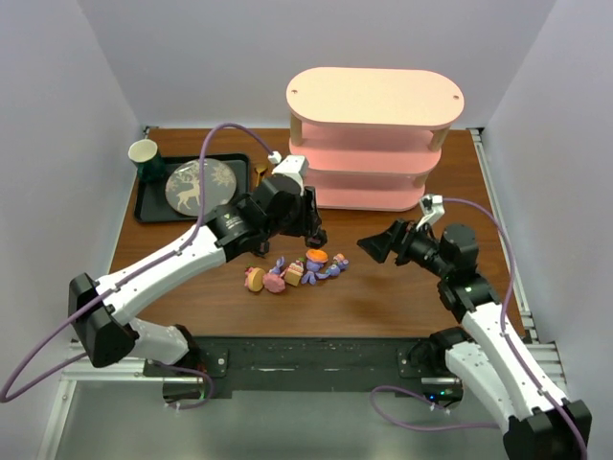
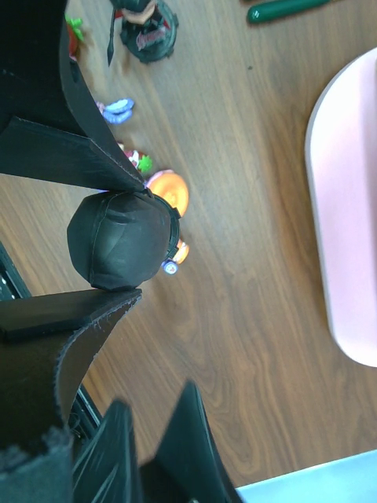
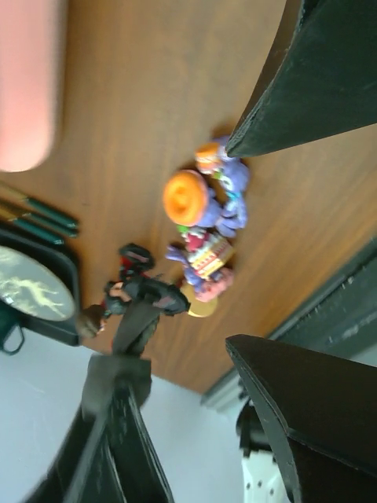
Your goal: Place and organize the plastic toys onto the shelf
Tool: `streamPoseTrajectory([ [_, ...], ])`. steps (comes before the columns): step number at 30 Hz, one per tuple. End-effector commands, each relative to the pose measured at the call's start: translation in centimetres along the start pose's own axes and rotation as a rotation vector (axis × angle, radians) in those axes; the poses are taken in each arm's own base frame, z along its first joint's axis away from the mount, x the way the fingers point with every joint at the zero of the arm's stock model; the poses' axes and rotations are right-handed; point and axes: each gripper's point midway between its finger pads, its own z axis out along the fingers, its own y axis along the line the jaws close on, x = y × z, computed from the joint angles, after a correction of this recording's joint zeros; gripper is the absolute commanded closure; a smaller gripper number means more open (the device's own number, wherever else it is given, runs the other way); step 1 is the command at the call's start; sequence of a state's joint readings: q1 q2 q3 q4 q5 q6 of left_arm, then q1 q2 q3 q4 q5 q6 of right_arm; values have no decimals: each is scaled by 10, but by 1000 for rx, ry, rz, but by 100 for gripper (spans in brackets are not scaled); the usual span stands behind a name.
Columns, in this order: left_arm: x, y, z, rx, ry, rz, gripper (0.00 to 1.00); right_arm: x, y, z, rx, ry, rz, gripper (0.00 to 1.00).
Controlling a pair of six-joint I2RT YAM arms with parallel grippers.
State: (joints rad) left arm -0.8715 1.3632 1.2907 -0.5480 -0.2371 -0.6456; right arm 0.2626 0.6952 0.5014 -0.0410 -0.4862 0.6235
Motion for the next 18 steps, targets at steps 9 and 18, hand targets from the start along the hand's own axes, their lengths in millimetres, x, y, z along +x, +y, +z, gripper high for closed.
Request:
streamPoseTrajectory([
  [9,-6,-40,9,28,-44,-12,100,10,10,25,-213,-64,357,39],
  [18,-1,-59,17,48,-40,-7,100,22,9,33,-255,-31,410,46],
])
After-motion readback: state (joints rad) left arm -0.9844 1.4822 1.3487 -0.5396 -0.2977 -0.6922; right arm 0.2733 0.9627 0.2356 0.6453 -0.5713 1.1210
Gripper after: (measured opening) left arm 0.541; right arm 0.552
